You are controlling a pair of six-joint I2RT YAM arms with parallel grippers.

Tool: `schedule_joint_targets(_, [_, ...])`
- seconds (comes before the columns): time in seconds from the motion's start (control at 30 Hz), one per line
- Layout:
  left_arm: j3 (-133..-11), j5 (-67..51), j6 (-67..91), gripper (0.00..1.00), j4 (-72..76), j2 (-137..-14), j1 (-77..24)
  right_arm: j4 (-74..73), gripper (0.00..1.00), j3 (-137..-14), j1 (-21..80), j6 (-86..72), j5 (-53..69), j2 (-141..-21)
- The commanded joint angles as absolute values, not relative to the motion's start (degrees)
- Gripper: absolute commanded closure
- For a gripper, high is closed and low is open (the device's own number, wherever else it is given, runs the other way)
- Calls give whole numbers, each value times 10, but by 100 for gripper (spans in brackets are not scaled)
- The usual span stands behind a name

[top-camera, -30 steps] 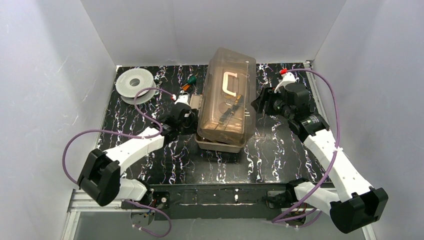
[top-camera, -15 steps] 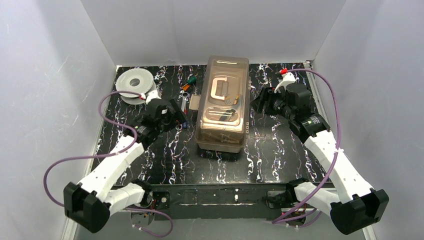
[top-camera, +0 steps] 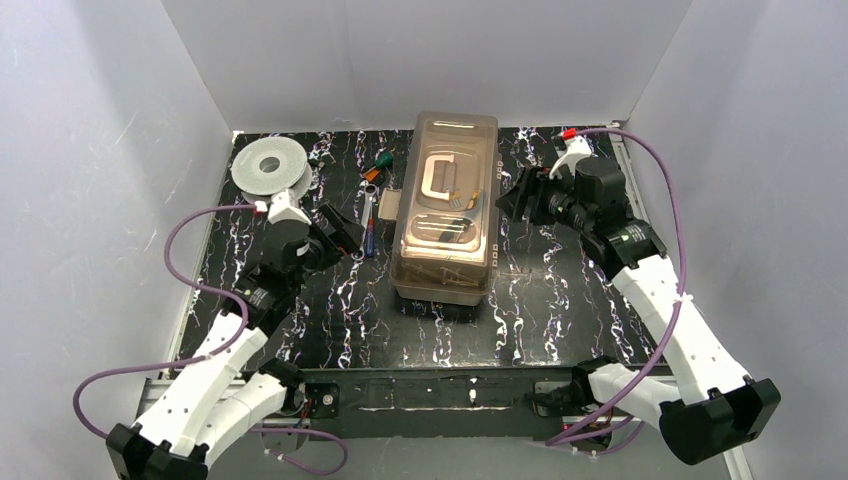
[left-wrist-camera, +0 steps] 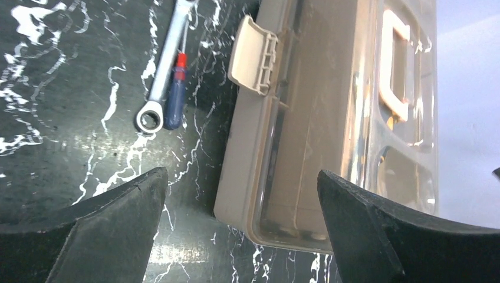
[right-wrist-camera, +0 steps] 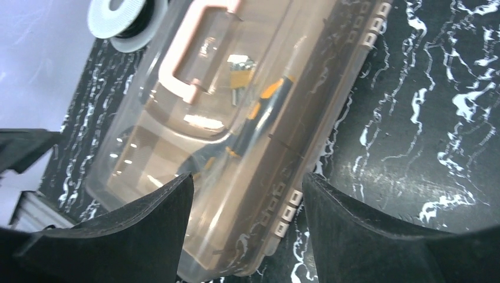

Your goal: Pack the tool kit

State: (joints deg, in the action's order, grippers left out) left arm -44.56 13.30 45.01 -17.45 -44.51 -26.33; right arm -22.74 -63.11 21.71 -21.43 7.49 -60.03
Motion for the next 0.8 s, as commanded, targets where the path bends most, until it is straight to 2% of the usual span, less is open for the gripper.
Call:
schedule_joint_targets(0.0, [-427, 52, 425, 2, -114, -472, -260, -238, 24, -692, 215, -233, 130, -631])
schedule_joint_targets(0.2, [-422, -29, 413, 2, -62, -516, -260, -272, 20, -746, 236, -235, 152, -698])
schedule_joint_targets(0.37, [-429, -86, 405, 2, -24, -566, -260, -335, 19, -794, 264, -241, 77, -756])
schedule_joint_targets(0.47, [-434, -135, 408, 2, 16, -607, -260, -330, 19, -780, 265, -256, 33, -754])
schedule_joint_targets(0.6, [-432, -210, 437, 10, 87, -658, -265, -326, 17, -770, 264, -252, -15, -744])
schedule_joint_targets(0.77, [-433, -193, 423, 12, 124, -657, -332, -345, 16, -772, 225, -243, -22, -741])
